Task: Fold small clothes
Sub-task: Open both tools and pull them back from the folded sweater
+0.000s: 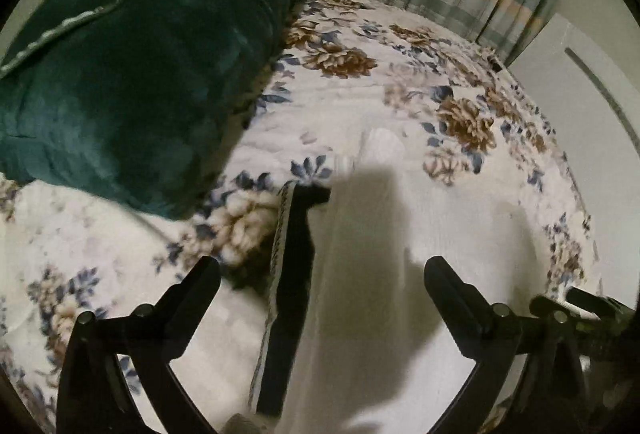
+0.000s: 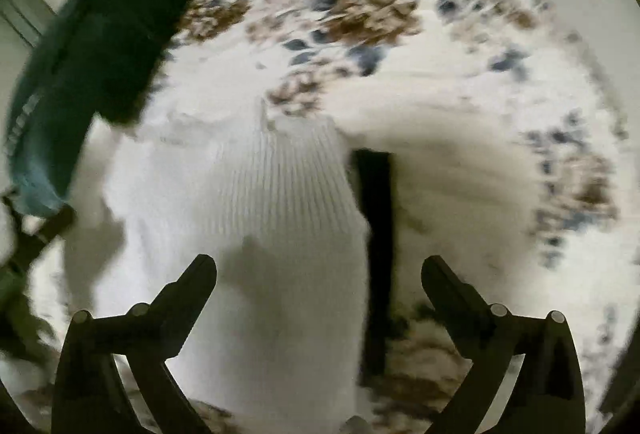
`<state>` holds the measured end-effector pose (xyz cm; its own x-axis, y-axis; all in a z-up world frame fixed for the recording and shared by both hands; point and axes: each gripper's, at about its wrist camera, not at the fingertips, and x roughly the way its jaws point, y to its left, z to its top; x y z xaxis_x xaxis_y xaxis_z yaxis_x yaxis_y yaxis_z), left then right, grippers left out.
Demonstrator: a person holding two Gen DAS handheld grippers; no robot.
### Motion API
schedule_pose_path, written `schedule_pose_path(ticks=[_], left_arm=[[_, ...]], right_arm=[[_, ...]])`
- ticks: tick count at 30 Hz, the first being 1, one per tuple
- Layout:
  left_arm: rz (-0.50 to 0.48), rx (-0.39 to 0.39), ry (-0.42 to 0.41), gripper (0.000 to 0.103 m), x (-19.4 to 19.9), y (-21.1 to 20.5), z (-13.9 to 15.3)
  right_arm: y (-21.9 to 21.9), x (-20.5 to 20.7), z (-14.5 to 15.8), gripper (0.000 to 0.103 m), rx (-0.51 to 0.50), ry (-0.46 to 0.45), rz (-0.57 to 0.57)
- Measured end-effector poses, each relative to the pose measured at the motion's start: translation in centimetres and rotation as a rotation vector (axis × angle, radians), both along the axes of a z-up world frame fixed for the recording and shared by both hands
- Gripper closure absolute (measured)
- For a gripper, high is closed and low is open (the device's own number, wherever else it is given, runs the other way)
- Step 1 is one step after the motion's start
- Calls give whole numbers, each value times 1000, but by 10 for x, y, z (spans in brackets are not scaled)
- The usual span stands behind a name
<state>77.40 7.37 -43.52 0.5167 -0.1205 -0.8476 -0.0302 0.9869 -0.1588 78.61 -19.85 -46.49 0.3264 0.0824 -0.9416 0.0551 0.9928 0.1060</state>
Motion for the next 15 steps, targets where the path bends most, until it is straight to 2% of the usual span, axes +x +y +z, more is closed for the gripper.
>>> schedule_pose_path(ticks=[4,8,13,15], left_arm=[[-14,45,22,0,-27,-14,10],[-43,139,15,0,-67,-34,37],[-41,186,-24,0,-119,-50,91],[-42,169,-51,0,-148,-54,125]], right_arm=[[3,-49,7,0,-116,-15,-54],[3,-97,32,0,-159,-39,-83],[0,-156,96,0,-202,-113,-118],[-2,-181,129,0,-217,-145,-125]])
